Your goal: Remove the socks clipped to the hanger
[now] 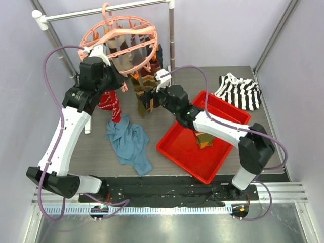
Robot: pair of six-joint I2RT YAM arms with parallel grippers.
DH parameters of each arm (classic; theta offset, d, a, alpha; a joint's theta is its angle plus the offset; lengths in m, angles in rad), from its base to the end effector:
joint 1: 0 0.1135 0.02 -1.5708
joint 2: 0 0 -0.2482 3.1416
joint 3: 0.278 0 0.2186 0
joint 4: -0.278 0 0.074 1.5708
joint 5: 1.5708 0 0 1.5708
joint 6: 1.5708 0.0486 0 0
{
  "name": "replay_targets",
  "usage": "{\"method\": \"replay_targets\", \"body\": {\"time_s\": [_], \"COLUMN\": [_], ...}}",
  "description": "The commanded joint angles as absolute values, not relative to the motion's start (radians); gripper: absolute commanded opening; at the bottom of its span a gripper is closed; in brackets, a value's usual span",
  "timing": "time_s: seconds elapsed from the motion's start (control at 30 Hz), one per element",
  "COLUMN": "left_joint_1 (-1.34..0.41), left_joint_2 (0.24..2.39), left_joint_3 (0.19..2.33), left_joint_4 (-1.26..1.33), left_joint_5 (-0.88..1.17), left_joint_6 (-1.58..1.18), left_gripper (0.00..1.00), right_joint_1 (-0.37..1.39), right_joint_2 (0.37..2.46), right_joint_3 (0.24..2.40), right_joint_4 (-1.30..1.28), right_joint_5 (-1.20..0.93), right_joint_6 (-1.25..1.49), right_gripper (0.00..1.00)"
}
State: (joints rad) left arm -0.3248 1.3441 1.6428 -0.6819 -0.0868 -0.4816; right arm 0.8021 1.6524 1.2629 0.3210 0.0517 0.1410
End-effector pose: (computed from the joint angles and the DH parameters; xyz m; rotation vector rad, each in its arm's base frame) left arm 0.2487 -0.0793 0.4288 -0.2127 1.9676 -0.4450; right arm 0.2658 0.2712 0.3282 -0.5077 1.6046 0.6749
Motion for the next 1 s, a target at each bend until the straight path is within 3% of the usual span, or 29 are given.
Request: {"method": "replay_targets", "body": {"time_s": [0.0, 0.03, 0.1, 0.13, 0.2, 0.23, 0.27, 0.3, 0.33, 0.47, 0.6, 0.97], "left_joint_1": [-0.327, -0.327, -0.327, -0.327, -0.327, -0.325, -0.325, -0.327, -0.325, -0.327, -0.327, -0.327], "left_joint_2": [1.312, 1.315, 1.315, 1.315, 1.309, 1.305, 1.295, 1.289, 1.282, 1.246, 1.162, 0.943], "left_joint_3": [1.605, 1.605, 1.608, 1.609, 1.611, 1.609, 1.606, 1.603, 1.605, 1.62, 1.559, 1.157], "left_joint_4": [-0.644, -0.646, -0.65, -0.653, -0.657, -0.657, -0.657, -0.657, -0.66, -0.684, -0.651, -0.437], "left_joint_5": [-0.035, -0.037, -0.035, -0.032, -0.034, -0.037, -0.043, -0.049, -0.058, -0.126, -0.077, 0.182], "left_joint_6": [-0.463, -0.463, -0.465, -0.465, -0.463, -0.46, -0.459, -0.447, -0.431, -0.377, -0.357, -0.354], "left_gripper": [0.19, 0.19, 0.19, 0.21, 0.29, 0.43, 0.51, 0.59, 0.74, 0.94, 1.0, 1.0], "right_joint_1": [0.802, 0.801, 0.802, 0.802, 0.804, 0.802, 0.804, 0.802, 0.804, 0.813, 0.827, 0.844], "right_joint_2": [1.712, 1.727, 1.764, 1.772, 1.77, 1.766, 1.758, 1.74, 1.727, 1.675, 1.635, 1.626], "right_joint_3": [1.397, 1.416, 1.457, 1.468, 1.483, 1.486, 1.488, 1.485, 1.48, 1.486, 1.5, 1.589], "right_joint_4": [0.451, 0.442, 0.41, 0.4, 0.373, 0.362, 0.353, 0.344, 0.338, 0.229, 0.169, 0.081], "right_joint_5": [0.04, 0.052, 0.046, 0.031, 0.014, 0.014, -0.026, -0.035, -0.046, -0.067, -0.097, -0.072], "right_joint_6": [0.078, 0.075, 0.077, 0.083, 0.118, 0.13, 0.158, 0.178, 0.192, 0.311, 0.412, 0.578], "right_gripper": [0.78, 0.78, 0.68, 0.49, 0.28, 0.06, 0.01, 0.01, 0.01, 0.01, 0.01, 0.01]}}
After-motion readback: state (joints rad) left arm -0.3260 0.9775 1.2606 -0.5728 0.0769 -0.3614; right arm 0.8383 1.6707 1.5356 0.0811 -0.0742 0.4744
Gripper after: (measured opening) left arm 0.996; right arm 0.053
